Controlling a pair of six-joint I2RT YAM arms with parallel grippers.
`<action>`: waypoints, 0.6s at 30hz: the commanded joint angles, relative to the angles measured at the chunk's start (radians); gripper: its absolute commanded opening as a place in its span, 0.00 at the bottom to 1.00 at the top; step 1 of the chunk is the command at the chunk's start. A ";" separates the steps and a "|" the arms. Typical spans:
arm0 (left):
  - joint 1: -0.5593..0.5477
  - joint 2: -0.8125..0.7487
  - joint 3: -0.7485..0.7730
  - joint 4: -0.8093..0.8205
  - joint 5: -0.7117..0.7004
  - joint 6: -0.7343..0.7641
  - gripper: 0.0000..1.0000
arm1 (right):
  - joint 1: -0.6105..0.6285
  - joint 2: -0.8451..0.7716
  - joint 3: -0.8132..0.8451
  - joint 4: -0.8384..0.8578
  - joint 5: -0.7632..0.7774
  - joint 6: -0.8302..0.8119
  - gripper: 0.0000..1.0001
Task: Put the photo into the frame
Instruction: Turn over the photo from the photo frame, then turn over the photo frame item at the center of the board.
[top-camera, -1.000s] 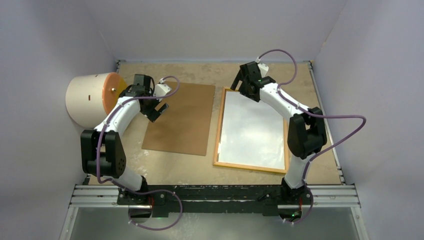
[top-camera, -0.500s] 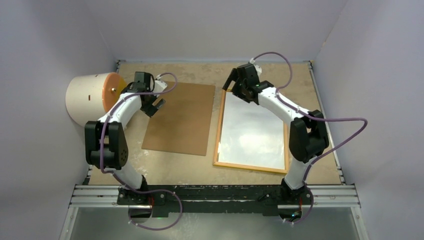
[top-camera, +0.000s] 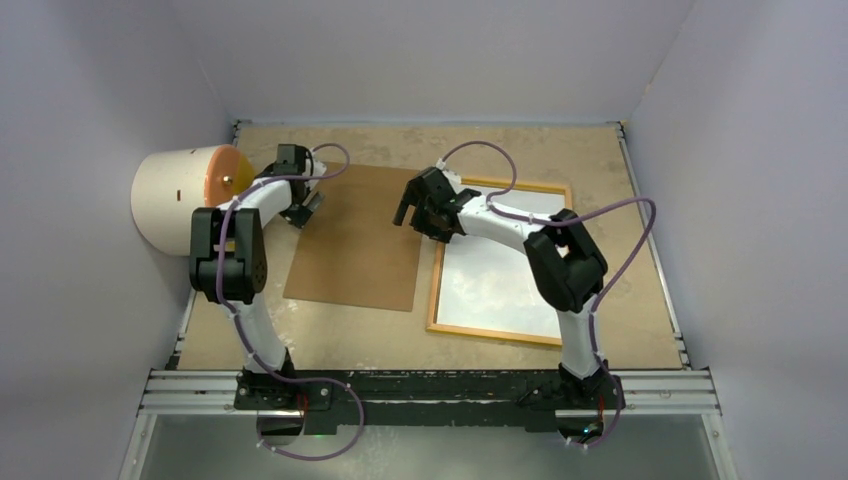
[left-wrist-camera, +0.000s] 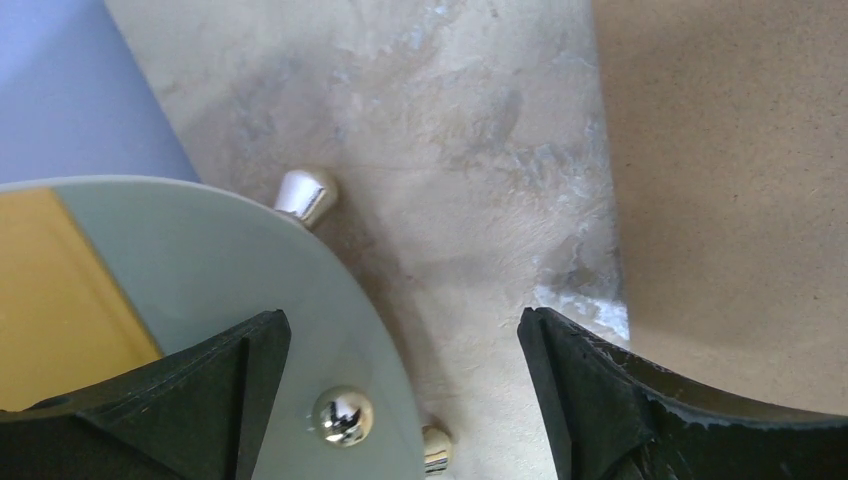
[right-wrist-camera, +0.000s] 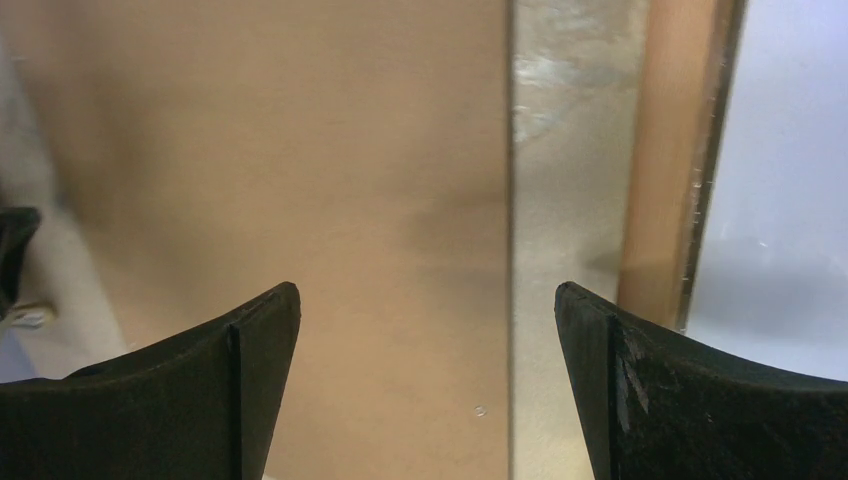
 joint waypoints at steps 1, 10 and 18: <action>0.001 0.026 0.019 0.009 0.038 -0.049 0.93 | -0.003 0.022 0.039 -0.040 0.070 0.067 0.99; -0.008 0.062 -0.006 -0.074 0.207 -0.073 0.93 | -0.002 0.110 0.055 -0.035 0.051 0.096 0.98; -0.017 0.138 0.004 -0.144 0.287 -0.055 0.93 | -0.008 0.145 0.046 0.068 -0.141 0.194 0.97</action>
